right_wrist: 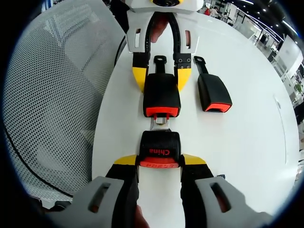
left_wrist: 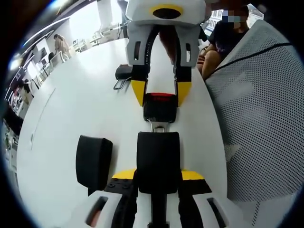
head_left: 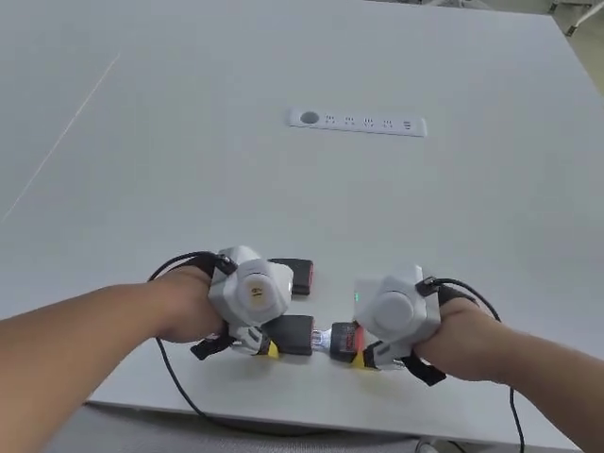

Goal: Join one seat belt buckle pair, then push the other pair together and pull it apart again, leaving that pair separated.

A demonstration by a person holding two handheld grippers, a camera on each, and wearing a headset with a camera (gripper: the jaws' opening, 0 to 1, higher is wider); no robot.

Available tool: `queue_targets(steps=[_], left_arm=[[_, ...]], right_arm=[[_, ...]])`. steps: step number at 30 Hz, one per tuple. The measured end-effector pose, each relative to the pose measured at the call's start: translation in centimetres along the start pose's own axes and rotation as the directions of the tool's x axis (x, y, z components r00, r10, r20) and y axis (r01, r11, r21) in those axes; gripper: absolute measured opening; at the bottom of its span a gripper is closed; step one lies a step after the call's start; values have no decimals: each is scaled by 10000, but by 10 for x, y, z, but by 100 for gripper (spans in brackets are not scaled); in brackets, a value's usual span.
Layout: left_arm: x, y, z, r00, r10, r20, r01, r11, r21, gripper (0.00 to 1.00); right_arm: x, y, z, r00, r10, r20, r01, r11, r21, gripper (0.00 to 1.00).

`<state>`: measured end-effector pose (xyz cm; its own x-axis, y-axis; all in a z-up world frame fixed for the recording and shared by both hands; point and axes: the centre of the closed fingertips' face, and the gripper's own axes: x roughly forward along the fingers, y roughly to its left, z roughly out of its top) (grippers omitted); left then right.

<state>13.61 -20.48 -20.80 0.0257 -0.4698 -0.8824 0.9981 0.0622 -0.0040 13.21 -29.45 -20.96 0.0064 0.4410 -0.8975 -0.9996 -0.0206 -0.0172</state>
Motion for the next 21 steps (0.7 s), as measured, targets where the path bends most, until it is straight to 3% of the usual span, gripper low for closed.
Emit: queue_targets(steps=[17, 21], left_arm=[[2, -1, 0, 9999, -84, -139, 87, 9997, 224, 32], [3, -1, -1, 9999, -73, -92, 75, 9998, 207, 32]], right_arm=[[3, -1, 7, 10000, -14, 15, 14, 10000, 13, 31], [4, 0, 14, 9996, -20, 265, 15, 9998, 198, 30]])
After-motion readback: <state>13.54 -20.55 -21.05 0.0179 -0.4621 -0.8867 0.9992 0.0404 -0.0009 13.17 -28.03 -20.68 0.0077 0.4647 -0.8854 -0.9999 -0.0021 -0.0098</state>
